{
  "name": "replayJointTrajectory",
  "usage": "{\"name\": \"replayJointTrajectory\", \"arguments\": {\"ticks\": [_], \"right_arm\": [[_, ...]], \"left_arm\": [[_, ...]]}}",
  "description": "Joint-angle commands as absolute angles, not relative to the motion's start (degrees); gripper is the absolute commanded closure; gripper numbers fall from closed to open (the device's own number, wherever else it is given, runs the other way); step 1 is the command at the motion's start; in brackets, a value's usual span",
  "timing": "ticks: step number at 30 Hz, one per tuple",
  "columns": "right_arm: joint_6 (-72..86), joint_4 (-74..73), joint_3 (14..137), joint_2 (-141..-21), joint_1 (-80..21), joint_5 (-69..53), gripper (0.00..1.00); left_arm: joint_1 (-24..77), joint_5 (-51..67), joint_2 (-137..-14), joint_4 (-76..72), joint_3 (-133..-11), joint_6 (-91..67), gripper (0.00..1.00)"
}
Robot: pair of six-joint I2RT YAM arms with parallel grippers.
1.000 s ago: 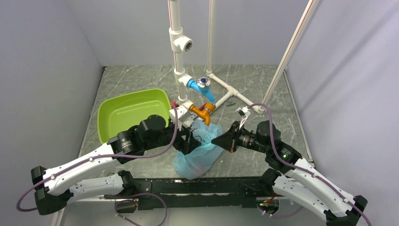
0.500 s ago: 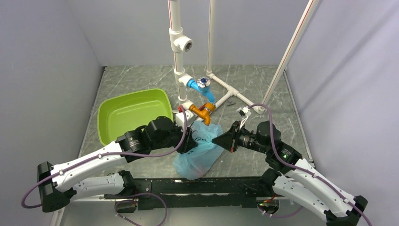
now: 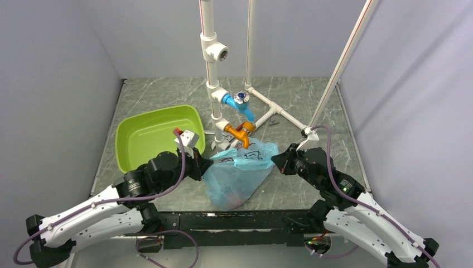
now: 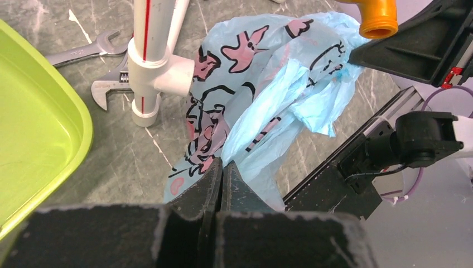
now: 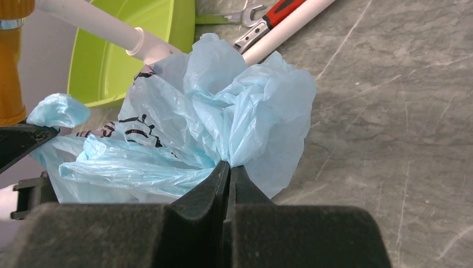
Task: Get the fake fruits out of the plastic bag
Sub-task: Untie the plastic bag at the center of the board.
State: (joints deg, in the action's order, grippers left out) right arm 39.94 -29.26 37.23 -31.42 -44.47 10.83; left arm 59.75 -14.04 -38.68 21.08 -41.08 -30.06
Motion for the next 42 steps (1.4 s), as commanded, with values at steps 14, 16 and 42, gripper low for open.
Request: {"name": "replayJointTrajectory", "arguments": {"ticks": [14, 16, 42], "right_arm": [[35.11, -34.39, 42.06, -39.61, -44.35, -5.95, 0.49], [36.47, -30.76, 40.7, -39.13, -44.38, -11.04, 0.35], [37.96, -22.02, 40.96, -39.51, -44.39, -8.02, 0.67]], "left_arm": [[59.48, -14.22, -32.0, 17.19, -37.06, -34.96, 1.0], [59.56, -13.63, -32.02, 16.14, -36.47, -35.46, 1.0], [59.44, -12.2, -31.99, 17.14, -37.09, -34.48, 1.0]]}}
